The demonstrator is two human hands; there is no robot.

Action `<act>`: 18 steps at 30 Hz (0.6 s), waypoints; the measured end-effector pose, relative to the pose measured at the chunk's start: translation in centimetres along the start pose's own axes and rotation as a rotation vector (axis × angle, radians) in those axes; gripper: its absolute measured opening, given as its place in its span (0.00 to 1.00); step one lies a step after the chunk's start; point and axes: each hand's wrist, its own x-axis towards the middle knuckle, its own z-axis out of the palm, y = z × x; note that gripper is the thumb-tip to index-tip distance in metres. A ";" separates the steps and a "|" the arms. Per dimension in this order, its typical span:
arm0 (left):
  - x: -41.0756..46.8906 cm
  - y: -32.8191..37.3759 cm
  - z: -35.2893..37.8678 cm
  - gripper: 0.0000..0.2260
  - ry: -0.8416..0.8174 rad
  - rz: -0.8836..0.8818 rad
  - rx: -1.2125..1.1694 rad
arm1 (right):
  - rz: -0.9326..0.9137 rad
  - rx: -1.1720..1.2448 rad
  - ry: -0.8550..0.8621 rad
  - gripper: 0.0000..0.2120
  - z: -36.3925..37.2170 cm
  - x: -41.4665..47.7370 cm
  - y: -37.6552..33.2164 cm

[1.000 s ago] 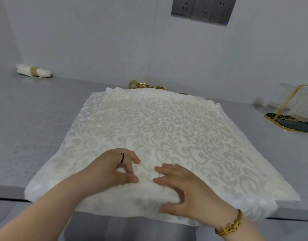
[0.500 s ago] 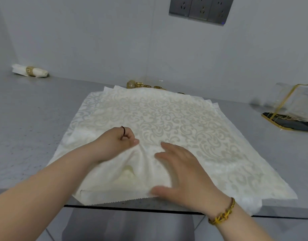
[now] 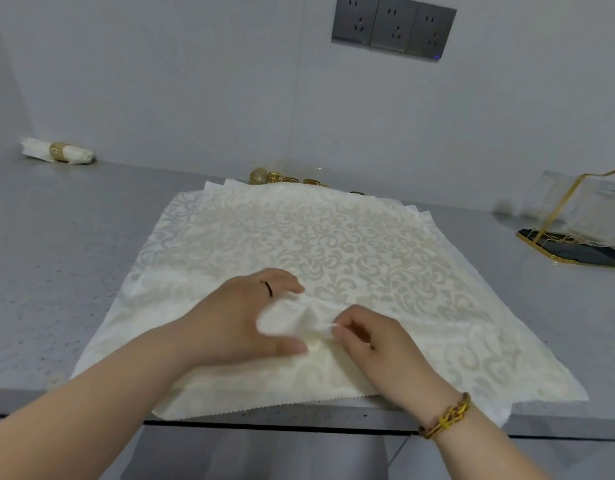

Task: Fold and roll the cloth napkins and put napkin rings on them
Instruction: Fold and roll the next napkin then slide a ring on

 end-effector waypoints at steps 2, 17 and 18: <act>-0.9 1.3 0.7 0.41 0.032 0.064 0.285 | 0.074 0.110 0.054 0.12 -0.9 0.3 -0.2; -2.7 2.2 -2.2 0.14 -0.105 -0.059 -0.154 | -0.089 -0.663 0.008 0.21 -4.4 -3.3 -1.1; -3.1 2.3 -2.5 0.16 -0.148 -0.050 -0.179 | -0.064 -0.626 -0.071 0.20 -5.2 -3.7 -1.1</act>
